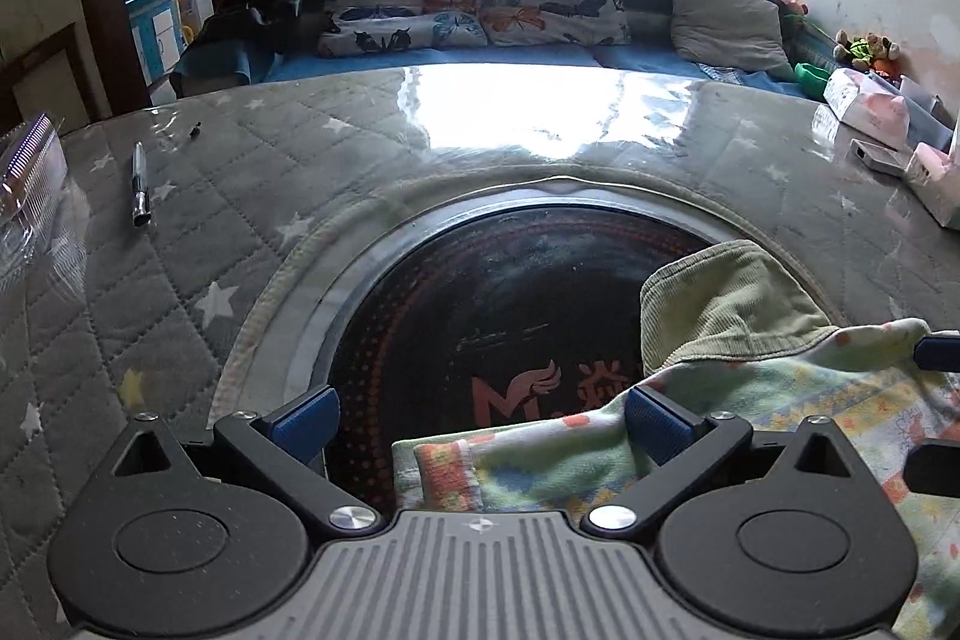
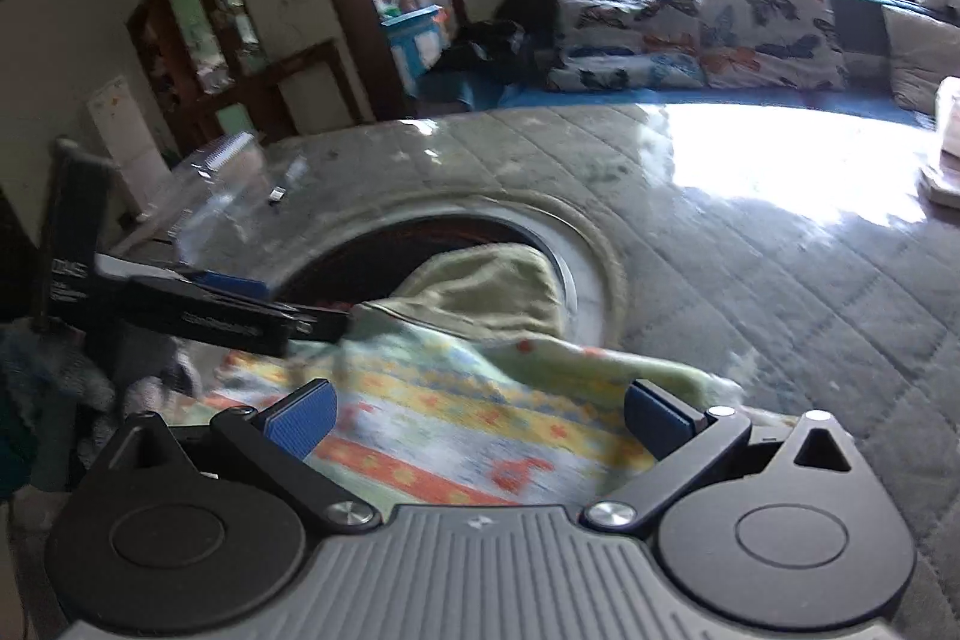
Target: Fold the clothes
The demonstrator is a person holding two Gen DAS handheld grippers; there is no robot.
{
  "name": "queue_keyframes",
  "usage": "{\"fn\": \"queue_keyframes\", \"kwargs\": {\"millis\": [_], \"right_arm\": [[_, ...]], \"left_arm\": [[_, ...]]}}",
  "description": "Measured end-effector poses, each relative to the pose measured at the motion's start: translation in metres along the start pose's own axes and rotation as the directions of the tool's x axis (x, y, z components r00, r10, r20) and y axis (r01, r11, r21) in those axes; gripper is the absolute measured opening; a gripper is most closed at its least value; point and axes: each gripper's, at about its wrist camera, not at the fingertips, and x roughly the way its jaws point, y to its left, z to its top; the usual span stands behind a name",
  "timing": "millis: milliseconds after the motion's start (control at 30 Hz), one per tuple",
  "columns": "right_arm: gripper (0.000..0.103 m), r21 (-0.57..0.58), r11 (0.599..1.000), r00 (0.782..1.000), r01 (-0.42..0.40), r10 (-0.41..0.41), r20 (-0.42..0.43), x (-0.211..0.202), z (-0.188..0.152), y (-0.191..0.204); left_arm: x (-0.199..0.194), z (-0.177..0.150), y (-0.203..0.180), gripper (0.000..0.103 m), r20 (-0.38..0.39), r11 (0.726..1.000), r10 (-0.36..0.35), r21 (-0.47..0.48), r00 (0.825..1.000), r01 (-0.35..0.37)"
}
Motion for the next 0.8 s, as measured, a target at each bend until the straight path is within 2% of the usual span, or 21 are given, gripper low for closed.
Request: {"fn": "queue_keyframes", "kwargs": {"millis": [67,267,433,633,800], "right_arm": [[0.103,-0.014,1.000,1.000,-0.017,0.017,0.004,0.003,0.004,0.004],[0.103,-0.010,1.000,0.999,-0.012,0.011,-0.051,0.031,0.008,0.004],[0.103,0.003,1.000,0.999,-0.002,0.002,-0.036,0.023,0.010,0.000],[0.103,-0.092,0.994,0.998,0.058,-0.061,-0.026,0.002,-0.002,0.015],[0.103,-0.200,0.970,0.988,0.139,-0.150,-0.042,0.003,-0.024,0.036]], "left_arm": [[-0.003,0.001,0.000,0.103,0.010,1.000,-0.003,-0.001,1.000,0.003],[-0.002,0.002,0.001,0.103,0.003,1.000,0.005,-0.004,1.000,-0.005],[-0.004,0.002,0.005,0.103,0.007,1.000,0.011,-0.015,1.000,-0.011],[-0.022,-0.006,0.005,0.103,0.029,1.000,-0.008,-0.022,1.000,0.009],[-0.044,-0.022,-0.002,0.103,0.053,0.999,-0.041,0.001,0.998,0.041]]}}
